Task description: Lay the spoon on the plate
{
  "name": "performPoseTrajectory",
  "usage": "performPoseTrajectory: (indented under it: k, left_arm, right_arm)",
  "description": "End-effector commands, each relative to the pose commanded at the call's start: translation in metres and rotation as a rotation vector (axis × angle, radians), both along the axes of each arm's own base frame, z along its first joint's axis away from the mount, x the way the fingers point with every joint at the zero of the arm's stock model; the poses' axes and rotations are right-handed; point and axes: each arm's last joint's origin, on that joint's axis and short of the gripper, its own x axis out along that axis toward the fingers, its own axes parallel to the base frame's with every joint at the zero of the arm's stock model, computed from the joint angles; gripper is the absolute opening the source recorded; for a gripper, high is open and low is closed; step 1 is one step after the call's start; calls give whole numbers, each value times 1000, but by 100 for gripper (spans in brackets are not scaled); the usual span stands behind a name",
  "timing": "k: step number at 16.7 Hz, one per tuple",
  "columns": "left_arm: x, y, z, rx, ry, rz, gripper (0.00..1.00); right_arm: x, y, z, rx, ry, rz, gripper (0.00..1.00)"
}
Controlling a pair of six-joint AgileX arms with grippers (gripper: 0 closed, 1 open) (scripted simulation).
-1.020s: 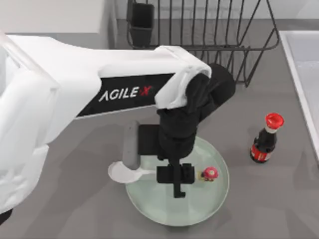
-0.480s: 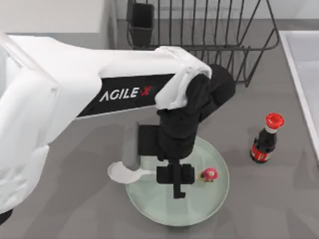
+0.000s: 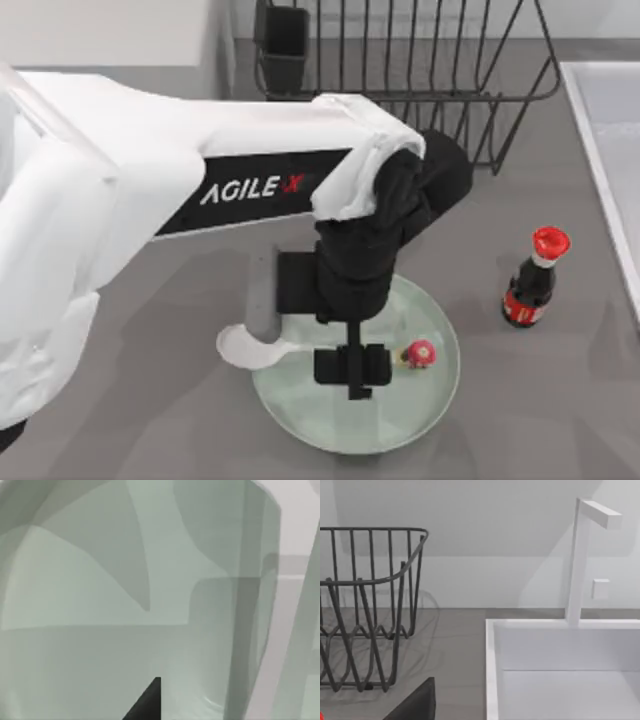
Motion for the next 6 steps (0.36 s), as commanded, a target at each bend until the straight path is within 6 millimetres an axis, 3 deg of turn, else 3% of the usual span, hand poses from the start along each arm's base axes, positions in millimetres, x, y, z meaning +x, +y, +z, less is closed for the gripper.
performPoseTrajectory:
  k: [6]
  left_arm:
    - [0,0,0,0,0,0,100]
  right_arm:
    - [0,0,0,0,0,0,100]
